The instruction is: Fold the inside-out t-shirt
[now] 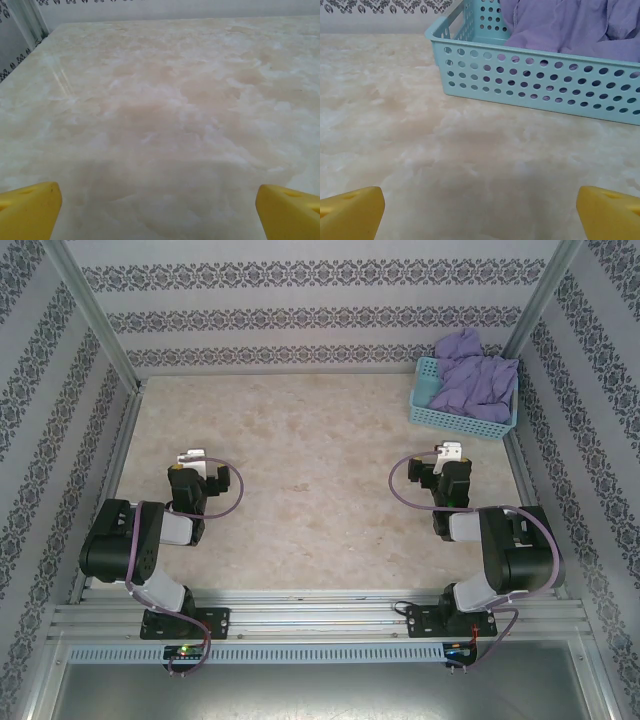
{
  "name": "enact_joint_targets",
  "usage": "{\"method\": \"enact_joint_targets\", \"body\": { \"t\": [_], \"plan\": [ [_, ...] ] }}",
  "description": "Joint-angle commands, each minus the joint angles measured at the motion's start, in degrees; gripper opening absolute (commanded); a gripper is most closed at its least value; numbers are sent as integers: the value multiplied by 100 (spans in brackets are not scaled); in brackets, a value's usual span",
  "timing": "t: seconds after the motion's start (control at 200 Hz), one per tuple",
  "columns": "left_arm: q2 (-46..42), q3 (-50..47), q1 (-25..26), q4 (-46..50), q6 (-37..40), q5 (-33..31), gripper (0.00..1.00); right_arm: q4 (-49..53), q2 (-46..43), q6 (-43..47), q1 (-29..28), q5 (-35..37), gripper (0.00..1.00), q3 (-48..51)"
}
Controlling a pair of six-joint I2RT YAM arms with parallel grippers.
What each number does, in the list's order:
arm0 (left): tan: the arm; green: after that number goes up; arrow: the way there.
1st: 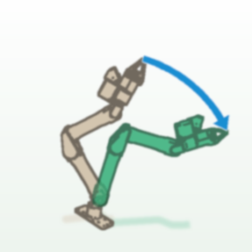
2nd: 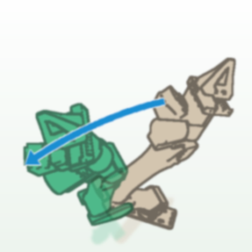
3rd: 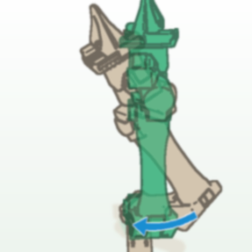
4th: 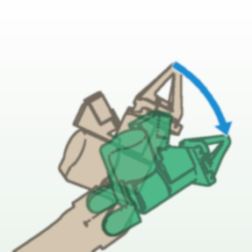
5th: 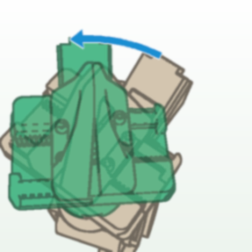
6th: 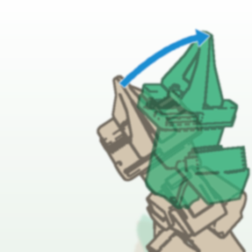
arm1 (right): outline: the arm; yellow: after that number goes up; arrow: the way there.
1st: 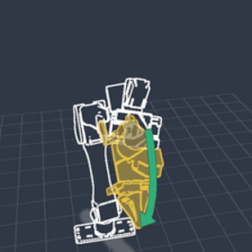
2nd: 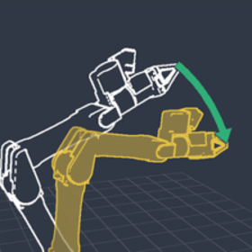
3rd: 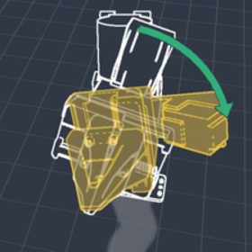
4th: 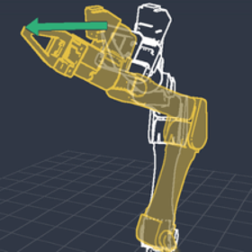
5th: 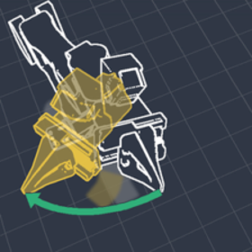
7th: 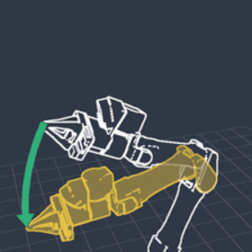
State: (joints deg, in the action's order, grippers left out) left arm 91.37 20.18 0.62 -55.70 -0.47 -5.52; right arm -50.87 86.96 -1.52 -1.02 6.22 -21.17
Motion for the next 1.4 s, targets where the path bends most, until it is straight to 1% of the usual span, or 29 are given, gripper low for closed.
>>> {"method": "enact_joint_targets", "body": {
  "t": [0.0, 1.154, 1.199, 1.249, 1.289, 1.344, 1.394],
  "plan": [
    [-58, 108, -62, 26, -111, 95, 100, -167, -8, -54, -70, -12, 98, -45],
    [-58, 108, -62, 26, -107, 95, 100, -186, -5, -68, -65, -12, 98, -36],
    [-71, 49, -62, -61, -58, 201, 100, -198, -14, -67, -65, -13, 98, -29],
    [-208, -175, -49, -376, 55, 506, 100, -257, -46, -1, -74, -128, 98, 5],
    [-463, -417, 27, -641, 204, 600, 100, -265, -178, 93, -82, -410, 98, 41],
    [-1029, -723, 244, -715, 361, 303, 100, 202, -573, 255, -157, -564, 98, -30],
    [-1674, -882, 394, -427, 368, -25, 100, 893, -1050, 368, -277, -496, 98, -202]
  ]
}}
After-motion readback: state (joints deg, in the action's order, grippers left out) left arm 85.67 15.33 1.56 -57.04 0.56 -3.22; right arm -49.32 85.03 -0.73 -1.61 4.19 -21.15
